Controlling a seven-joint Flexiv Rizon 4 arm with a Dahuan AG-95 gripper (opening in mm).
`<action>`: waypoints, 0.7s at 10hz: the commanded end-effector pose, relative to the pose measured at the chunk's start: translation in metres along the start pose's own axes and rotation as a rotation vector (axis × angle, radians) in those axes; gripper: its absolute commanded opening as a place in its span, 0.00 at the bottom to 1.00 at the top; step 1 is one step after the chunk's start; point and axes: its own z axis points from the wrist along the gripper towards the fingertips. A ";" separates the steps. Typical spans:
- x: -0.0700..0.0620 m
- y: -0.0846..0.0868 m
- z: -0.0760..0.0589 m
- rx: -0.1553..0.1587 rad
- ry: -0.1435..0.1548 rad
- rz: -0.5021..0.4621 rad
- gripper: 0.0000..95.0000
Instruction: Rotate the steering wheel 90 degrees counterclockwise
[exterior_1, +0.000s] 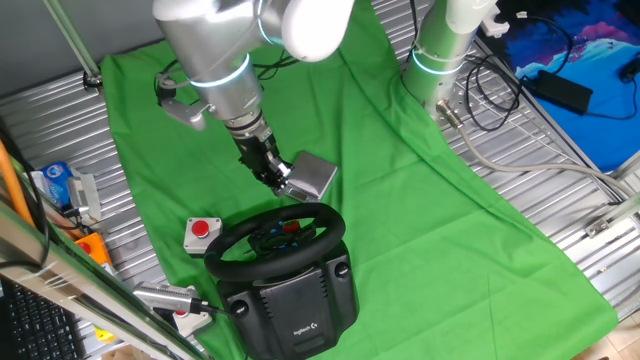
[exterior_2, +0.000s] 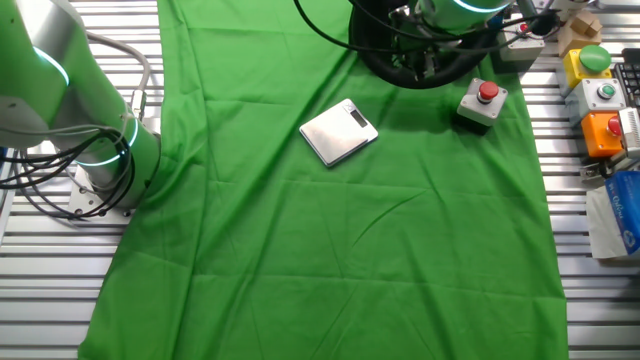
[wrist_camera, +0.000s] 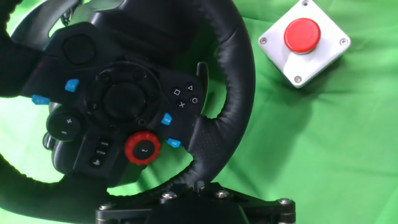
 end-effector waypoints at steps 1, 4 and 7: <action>0.000 0.000 0.000 -0.024 0.020 -0.058 0.00; 0.000 0.000 0.000 -0.049 0.018 -0.070 0.00; 0.004 0.014 0.001 -0.090 -0.003 -0.056 0.00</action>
